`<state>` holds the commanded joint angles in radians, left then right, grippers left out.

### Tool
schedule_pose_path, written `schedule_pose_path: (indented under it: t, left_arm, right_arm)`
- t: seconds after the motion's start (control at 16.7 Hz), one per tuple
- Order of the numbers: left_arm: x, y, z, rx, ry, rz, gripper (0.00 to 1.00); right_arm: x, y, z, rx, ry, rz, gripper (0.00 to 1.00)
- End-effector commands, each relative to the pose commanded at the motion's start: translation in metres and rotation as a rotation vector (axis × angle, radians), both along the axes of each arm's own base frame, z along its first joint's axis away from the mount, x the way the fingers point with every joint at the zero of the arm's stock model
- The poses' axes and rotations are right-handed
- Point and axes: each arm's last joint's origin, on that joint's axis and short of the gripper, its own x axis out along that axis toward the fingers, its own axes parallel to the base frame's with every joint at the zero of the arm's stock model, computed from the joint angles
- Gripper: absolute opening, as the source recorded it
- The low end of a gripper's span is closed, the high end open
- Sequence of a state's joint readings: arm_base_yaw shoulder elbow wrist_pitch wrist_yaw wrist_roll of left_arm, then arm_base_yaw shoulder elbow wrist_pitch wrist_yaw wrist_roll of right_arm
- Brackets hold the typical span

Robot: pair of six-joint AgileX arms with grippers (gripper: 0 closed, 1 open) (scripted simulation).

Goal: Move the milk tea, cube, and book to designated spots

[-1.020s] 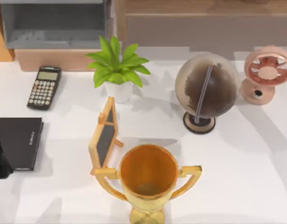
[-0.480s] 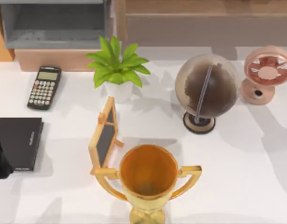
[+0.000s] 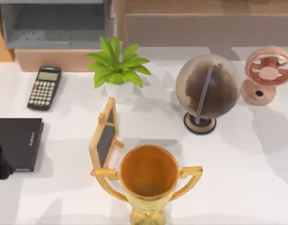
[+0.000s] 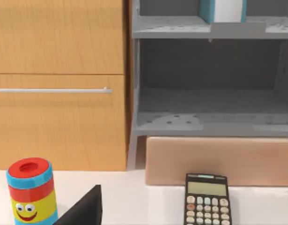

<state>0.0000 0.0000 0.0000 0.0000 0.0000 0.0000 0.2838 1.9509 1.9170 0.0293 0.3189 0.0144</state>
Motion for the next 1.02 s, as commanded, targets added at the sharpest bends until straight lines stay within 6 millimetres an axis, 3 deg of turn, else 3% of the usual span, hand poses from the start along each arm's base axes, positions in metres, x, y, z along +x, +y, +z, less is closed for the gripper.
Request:
schedule_pose_path:
  t: [0.18, 0.96, 1.02]
  left_arm:
    - [0.0000, 0.0000, 0.0000, 0.000, 0.000, 0.000, 1.00]
    - [0.0000, 0.0000, 0.0000, 0.000, 0.000, 0.000, 1.00]
    - [0.0000, 0.0000, 0.0000, 0.000, 0.000, 0.000, 1.00]
  right_arm:
    - [0.0000, 0.0000, 0.0000, 0.000, 0.000, 0.000, 0.00]
    - [0.0000, 0.0000, 0.0000, 0.000, 0.000, 0.000, 0.98]
    - [0.0000, 0.0000, 0.0000, 0.000, 0.000, 0.000, 1.00]
